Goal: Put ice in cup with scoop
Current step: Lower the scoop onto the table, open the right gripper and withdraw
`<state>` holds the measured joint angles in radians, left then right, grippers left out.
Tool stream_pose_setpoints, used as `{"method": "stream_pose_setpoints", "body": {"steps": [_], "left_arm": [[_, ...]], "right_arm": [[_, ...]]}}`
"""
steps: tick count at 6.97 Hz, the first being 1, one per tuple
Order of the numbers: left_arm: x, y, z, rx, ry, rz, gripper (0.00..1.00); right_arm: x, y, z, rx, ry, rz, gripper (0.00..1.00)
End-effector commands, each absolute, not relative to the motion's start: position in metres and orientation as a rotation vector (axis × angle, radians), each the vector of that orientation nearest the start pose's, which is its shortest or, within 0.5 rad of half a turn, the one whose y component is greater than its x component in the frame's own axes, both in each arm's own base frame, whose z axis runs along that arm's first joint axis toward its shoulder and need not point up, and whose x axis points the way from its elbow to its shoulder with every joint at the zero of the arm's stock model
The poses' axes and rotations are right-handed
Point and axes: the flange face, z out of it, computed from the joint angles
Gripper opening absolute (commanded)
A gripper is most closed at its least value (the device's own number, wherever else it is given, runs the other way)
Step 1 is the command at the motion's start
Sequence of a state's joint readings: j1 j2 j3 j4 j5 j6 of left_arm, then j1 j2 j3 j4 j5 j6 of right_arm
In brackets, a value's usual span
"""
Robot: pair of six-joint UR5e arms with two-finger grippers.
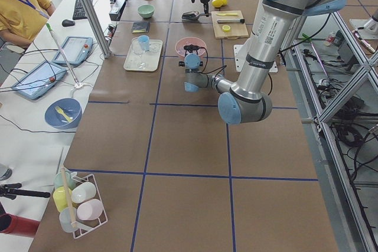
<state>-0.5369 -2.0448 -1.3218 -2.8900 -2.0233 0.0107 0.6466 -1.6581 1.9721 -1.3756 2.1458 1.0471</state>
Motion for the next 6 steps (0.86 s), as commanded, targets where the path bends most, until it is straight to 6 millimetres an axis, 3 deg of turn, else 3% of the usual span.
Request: {"method": "stream_pose_setpoints", "body": {"steps": [1,3,4,6], "left_arm": [[0.528,-0.419,0.356,1.229,1.131,1.157,1.0],[0.528,-0.419,0.356,1.229,1.131,1.157,1.0],[0.528,-0.419,0.355,1.23,1.132,1.156,1.0],[0.527,-0.419,0.353,1.233,1.133,1.153,1.0]], "right_arm": [[-0.323,-0.345,0.489,-0.173,-0.712,-0.021,1.0],[-0.325,-0.347,0.471,-0.148,-0.742,-0.036,1.0],[-0.312,-0.358,0.458,-0.116,-0.761,-0.013,1.0],[-0.262,-0.392,0.451,-0.02,-0.778,0.008,1.0]]}}
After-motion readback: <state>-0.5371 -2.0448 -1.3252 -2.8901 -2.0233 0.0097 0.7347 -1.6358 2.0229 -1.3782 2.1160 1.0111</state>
